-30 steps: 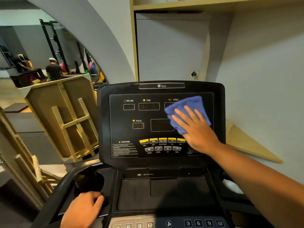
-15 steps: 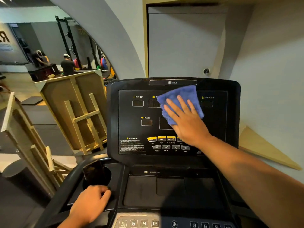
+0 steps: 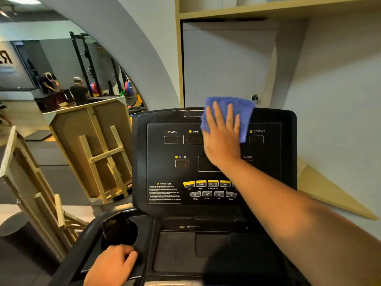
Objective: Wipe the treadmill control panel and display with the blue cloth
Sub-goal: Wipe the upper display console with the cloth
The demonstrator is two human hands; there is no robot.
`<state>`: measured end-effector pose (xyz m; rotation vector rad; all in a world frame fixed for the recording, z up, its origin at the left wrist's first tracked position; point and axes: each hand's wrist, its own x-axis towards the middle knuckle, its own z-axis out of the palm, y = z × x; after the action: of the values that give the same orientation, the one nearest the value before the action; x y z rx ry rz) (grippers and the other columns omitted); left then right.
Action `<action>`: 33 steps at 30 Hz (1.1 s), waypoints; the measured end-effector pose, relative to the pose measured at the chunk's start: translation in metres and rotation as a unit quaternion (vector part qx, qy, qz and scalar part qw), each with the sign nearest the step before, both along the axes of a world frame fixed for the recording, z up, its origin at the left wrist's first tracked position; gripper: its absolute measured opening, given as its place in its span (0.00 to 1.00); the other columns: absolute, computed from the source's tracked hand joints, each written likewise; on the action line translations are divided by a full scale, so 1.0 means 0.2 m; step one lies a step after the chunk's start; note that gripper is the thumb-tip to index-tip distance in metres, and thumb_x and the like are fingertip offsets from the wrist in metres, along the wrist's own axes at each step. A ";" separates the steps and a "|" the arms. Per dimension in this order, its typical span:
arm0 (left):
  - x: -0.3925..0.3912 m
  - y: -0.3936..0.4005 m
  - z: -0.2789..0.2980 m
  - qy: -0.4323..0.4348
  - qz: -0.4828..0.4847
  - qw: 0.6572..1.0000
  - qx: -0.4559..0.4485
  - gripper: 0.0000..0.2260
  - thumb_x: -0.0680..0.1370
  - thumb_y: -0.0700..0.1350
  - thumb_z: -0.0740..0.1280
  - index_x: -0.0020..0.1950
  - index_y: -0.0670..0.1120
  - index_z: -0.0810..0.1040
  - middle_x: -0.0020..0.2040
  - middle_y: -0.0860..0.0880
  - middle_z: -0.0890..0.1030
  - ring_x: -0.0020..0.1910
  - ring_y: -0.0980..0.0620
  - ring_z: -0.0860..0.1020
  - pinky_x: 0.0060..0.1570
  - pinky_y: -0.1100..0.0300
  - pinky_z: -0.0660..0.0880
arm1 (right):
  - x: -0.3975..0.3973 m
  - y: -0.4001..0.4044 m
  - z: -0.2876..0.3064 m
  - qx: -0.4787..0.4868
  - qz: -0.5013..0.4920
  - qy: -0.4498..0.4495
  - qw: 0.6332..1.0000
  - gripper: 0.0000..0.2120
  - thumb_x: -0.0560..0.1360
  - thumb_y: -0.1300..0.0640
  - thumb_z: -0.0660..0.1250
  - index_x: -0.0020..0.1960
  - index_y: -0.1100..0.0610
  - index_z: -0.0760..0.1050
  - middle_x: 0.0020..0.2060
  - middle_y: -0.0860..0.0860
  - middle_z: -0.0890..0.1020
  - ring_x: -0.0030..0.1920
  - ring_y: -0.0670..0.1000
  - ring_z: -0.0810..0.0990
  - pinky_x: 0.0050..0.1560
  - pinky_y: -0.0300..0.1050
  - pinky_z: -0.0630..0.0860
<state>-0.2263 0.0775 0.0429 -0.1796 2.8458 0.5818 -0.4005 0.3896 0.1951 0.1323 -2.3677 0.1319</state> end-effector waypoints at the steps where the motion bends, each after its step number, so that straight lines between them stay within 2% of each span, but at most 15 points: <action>1: 0.00 0.00 0.00 -0.002 0.003 1.000 0.000 0.15 0.80 0.57 0.62 0.44 0.53 0.85 0.45 0.56 0.84 0.44 0.61 0.80 0.53 0.62 0.77 | -0.01 -0.08 -0.01 0.047 0.038 -0.003 0.998 0.31 0.82 0.43 0.51 0.82 0.52 0.51 0.82 0.53 0.53 0.80 0.63 0.46 0.78 0.63 0.45; 3: -0.01 0.01 0.01 -0.003 0.006 1.000 0.002 0.15 0.81 0.57 0.62 0.45 0.53 0.85 0.46 0.57 0.85 0.45 0.61 0.80 0.54 0.62 0.77 | -0.02 -0.13 -0.04 0.116 0.103 -0.010 0.988 0.31 0.82 0.45 0.56 0.82 0.51 0.51 0.82 0.52 0.53 0.81 0.62 0.45 0.79 0.62 0.44; 7: -0.02 0.00 0.00 -0.003 0.007 1.000 -0.001 0.15 0.81 0.57 0.62 0.44 0.52 0.85 0.44 0.57 0.84 0.44 0.61 0.80 0.53 0.64 0.77 | 0.00 0.10 -0.06 0.197 0.138 -0.014 0.971 0.30 0.82 0.45 0.54 0.82 0.50 0.53 0.81 0.50 0.54 0.81 0.58 0.47 0.78 0.59 0.44; 9: -0.03 0.00 -0.01 -0.005 0.007 1.000 -0.007 0.15 0.81 0.57 0.62 0.44 0.53 0.85 0.44 0.57 0.84 0.45 0.61 0.81 0.54 0.62 0.78 | 0.04 0.26 -0.08 0.170 0.115 -0.021 0.979 0.29 0.81 0.45 0.52 0.81 0.49 0.54 0.81 0.49 0.56 0.81 0.56 0.48 0.78 0.58 0.45; 12: -0.03 -0.01 -0.03 -0.009 0.006 1.000 -0.010 0.14 0.81 0.57 0.62 0.43 0.54 0.84 0.44 0.56 0.84 0.44 0.61 0.81 0.53 0.62 0.78 | 0.13 0.51 -0.14 0.069 0.047 -0.024 0.996 0.29 0.81 0.45 0.50 0.81 0.48 0.54 0.81 0.49 0.56 0.81 0.56 0.48 0.78 0.62 0.49; 15: -0.03 -0.01 -0.04 -0.010 0.003 1.000 -0.013 0.15 0.81 0.57 0.63 0.41 0.55 0.84 0.42 0.55 0.84 0.43 0.60 0.81 0.51 0.61 0.78 | 0.25 0.65 -0.25 -0.021 -0.012 -0.026 0.999 0.29 0.81 0.45 0.49 0.82 0.50 0.53 0.81 0.51 0.54 0.81 0.57 0.47 0.78 0.62 0.48; 18: -0.02 -0.01 -0.03 -0.005 -0.002 1.000 -0.012 0.16 0.82 0.56 0.62 0.39 0.54 0.83 0.42 0.55 0.84 0.43 0.60 0.81 0.49 0.62 0.77 | 0.38 0.64 -0.42 -0.028 -0.023 -0.037 0.999 0.30 0.81 0.45 0.49 0.82 0.52 0.51 0.81 0.53 0.53 0.81 0.59 0.46 0.78 0.64 0.49; 22: -0.03 -0.01 -0.03 0.001 -0.007 1.000 -0.011 0.15 0.82 0.56 0.62 0.41 0.54 0.85 0.43 0.54 0.84 0.43 0.60 0.81 0.51 0.62 0.78 | 0.57 0.54 -0.69 0.081 0.042 -0.088 0.992 0.35 0.79 0.45 0.54 0.82 0.49 0.45 0.81 0.52 0.54 0.81 0.61 0.43 0.76 0.65 0.50; 24: -0.02 -0.01 -0.04 -0.004 -0.013 1.000 -0.012 0.15 0.82 0.55 0.62 0.41 0.55 0.84 0.42 0.54 0.85 0.42 0.59 0.81 0.51 0.60 0.79 | 0.62 0.44 -0.76 0.176 0.109 -0.108 0.972 0.35 0.79 0.45 0.58 0.82 0.50 0.48 0.81 0.53 0.55 0.80 0.63 0.45 0.76 0.65 0.49; 26: -0.02 -0.02 -0.06 0.006 -0.024 1.000 -0.016 0.15 0.81 0.54 0.62 0.38 0.55 0.82 0.38 0.54 0.84 0.40 0.58 0.81 0.44 0.60 0.78 | 0.60 0.31 -0.76 0.249 0.167 -0.124 0.946 0.33 0.81 0.45 0.57 0.82 0.52 0.52 0.81 0.53 0.54 0.80 0.65 0.47 0.76 0.66 0.48; 28: -0.01 -0.02 -0.06 0.019 -0.027 0.999 -0.018 0.16 0.81 0.53 0.62 0.36 0.52 0.80 0.35 0.53 0.83 0.37 0.58 0.80 0.40 0.61 0.75 | 0.55 0.18 -0.72 0.270 0.206 -0.126 0.932 0.31 0.82 0.45 0.55 0.81 0.52 0.54 0.82 0.51 0.53 0.80 0.64 0.46 0.77 0.65 0.46; 33: 0.01 -0.02 -0.06 0.022 -0.028 0.999 -0.016 0.16 0.82 0.53 0.62 0.39 0.51 0.83 0.36 0.53 0.84 0.38 0.58 0.82 0.45 0.56 0.79 | 0.48 -0.03 -0.69 0.307 0.252 -0.143 0.907 0.29 0.84 0.43 0.52 0.82 0.52 0.52 0.82 0.50 0.51 0.81 0.61 0.42 0.78 0.63 0.43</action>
<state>-0.2252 0.0739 0.0305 -0.0948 2.8930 0.5349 -0.3037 0.3840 0.0561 1.0946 -2.5311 -0.3843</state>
